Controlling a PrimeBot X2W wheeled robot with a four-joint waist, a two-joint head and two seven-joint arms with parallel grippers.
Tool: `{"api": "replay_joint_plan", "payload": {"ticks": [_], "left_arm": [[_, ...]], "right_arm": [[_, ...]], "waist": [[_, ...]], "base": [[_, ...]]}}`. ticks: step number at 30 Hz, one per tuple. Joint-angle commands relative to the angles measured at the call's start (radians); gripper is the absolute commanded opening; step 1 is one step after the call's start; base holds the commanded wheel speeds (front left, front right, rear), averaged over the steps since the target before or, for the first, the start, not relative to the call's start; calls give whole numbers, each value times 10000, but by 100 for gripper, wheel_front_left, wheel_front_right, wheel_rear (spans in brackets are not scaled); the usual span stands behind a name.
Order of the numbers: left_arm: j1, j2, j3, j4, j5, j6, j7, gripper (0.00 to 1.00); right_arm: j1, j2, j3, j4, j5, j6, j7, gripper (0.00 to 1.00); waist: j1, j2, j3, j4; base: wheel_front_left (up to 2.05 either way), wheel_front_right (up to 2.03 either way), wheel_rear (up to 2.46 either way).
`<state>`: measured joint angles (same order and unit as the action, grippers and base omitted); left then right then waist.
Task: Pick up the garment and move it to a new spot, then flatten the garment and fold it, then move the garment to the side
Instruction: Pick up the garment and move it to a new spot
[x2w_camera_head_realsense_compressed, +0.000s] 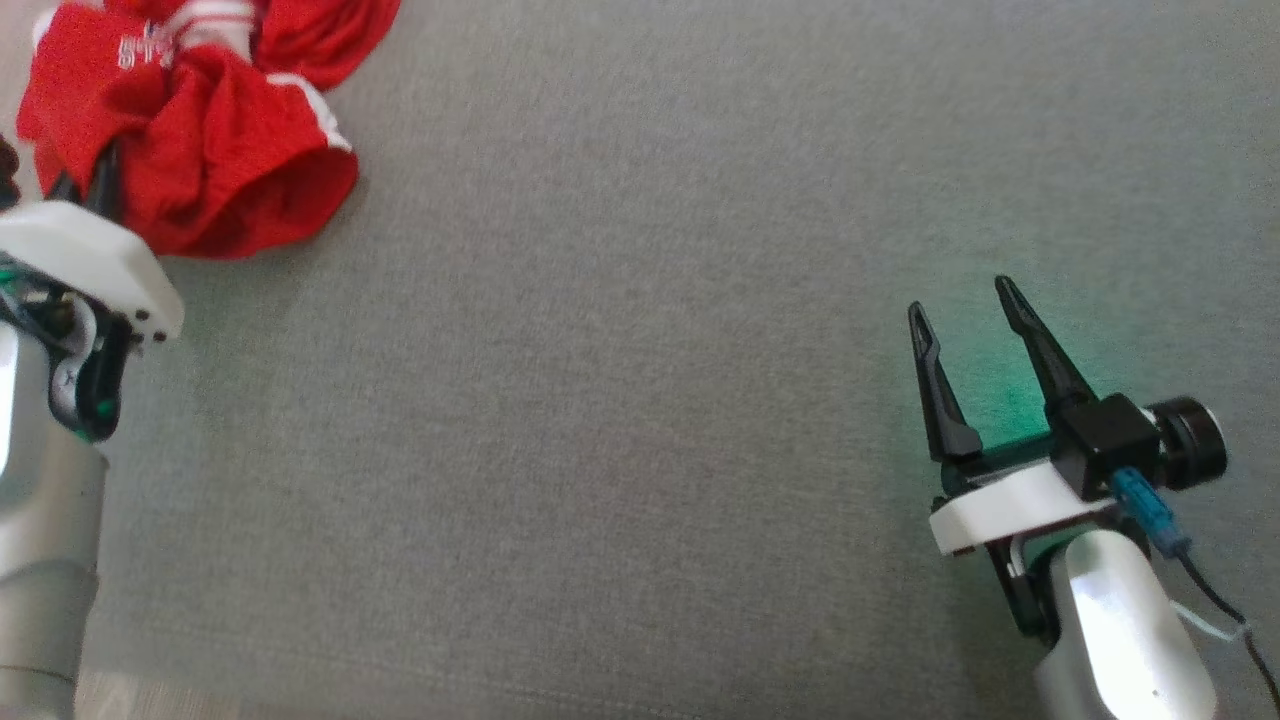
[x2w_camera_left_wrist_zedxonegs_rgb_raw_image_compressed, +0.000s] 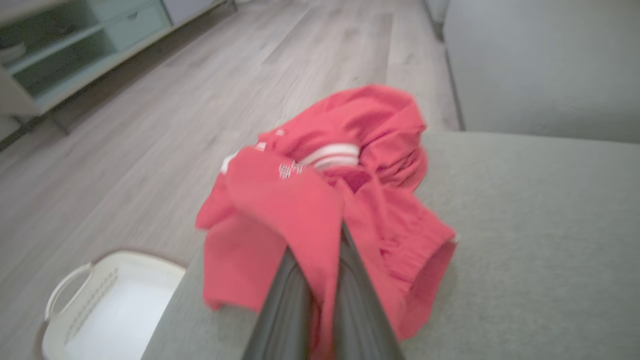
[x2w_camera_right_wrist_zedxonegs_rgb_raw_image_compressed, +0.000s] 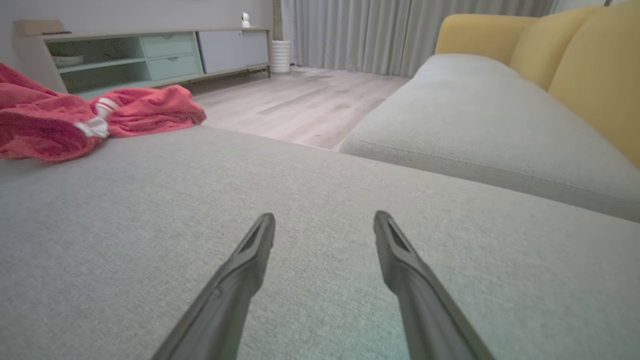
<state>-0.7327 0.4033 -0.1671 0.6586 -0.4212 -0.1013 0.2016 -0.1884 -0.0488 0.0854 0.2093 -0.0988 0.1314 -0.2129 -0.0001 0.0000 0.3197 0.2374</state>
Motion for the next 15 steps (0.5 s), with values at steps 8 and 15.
{"api": "replay_joint_plan", "payload": {"ticks": [8, 15], "left_arm": [[-645, 434, -597, -2444, 242, -136, 655, 0], [-854, -488, -1328, -4104, -78, -173, 1332, 0]], "right_arm": [[627, -14, 10, 406, 930, -7, -423, 100], [825, -14, 27, 639, 1324, -7, -477, 100]], "waist": [[1, 0, -1941, -1359], [1, 0, -2421, -2328]], "base": [[0, 0, 0], [0, 0, 0]]}}
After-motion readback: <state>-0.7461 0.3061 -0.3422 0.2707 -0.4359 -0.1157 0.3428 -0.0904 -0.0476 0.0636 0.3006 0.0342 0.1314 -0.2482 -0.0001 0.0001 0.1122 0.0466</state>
